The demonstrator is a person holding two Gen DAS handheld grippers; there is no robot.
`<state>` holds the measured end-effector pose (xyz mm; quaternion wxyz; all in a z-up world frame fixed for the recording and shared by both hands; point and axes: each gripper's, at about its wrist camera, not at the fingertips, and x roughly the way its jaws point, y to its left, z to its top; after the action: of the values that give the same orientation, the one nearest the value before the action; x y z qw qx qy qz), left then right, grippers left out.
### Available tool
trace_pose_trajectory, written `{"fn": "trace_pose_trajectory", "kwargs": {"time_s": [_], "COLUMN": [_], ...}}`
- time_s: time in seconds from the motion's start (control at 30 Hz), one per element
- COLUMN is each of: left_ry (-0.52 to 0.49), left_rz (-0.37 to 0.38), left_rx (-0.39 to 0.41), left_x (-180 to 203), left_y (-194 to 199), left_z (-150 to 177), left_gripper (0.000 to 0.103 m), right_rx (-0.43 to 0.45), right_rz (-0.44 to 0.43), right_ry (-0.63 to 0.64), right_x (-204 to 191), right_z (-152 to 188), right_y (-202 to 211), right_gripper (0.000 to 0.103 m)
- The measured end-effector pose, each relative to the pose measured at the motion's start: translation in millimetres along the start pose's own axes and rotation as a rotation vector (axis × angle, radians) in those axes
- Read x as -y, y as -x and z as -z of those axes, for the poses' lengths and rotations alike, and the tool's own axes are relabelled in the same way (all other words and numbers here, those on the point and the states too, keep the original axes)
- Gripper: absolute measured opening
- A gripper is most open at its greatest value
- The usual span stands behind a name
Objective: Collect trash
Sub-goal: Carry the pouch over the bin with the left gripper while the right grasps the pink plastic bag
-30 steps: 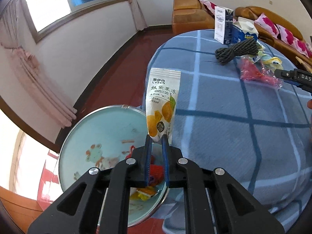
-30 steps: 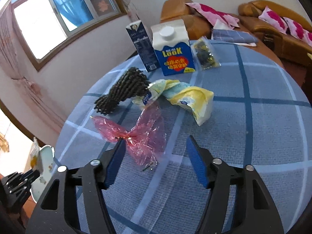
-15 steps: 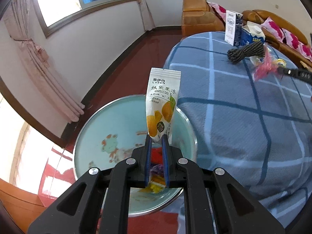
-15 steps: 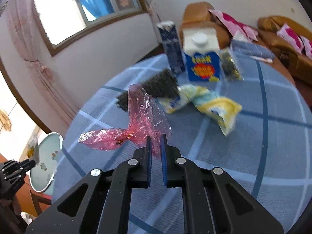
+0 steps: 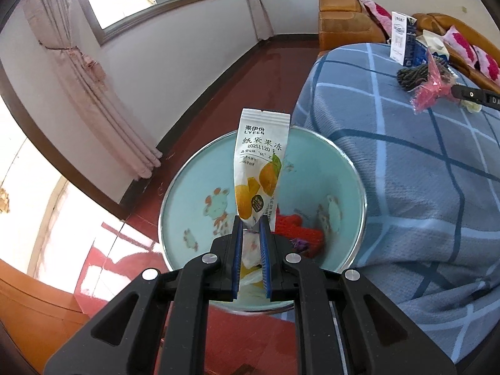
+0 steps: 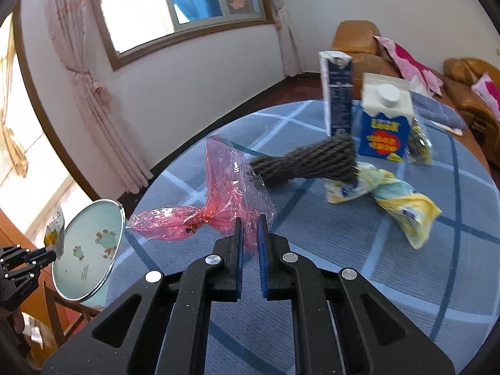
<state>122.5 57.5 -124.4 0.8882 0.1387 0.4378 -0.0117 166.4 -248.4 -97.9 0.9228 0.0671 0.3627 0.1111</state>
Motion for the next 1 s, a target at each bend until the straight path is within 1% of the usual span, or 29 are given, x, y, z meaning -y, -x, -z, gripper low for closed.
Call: {"fn": "trace_pose_trajectory", "kwargs": {"time_s": [0.47,1.0], "left_ry": [0.026,0.044], "left_rz": [-0.035,-0.058], "left_rx": [-0.008,-0.011], "left_x": [-17,-25], "left_y": [6,9], "left_z": [13,20], "left_gripper": [0.011,0.011], "right_rx": [-0.011,-0.029], "right_rz": [-0.056,-0.08], "right_ry": [0.102,0.176], "right_x": [-50,-92], "right_z": [-11,-8], "right_y": [-23,-38], "right_gripper": [0.009,0.009]}}
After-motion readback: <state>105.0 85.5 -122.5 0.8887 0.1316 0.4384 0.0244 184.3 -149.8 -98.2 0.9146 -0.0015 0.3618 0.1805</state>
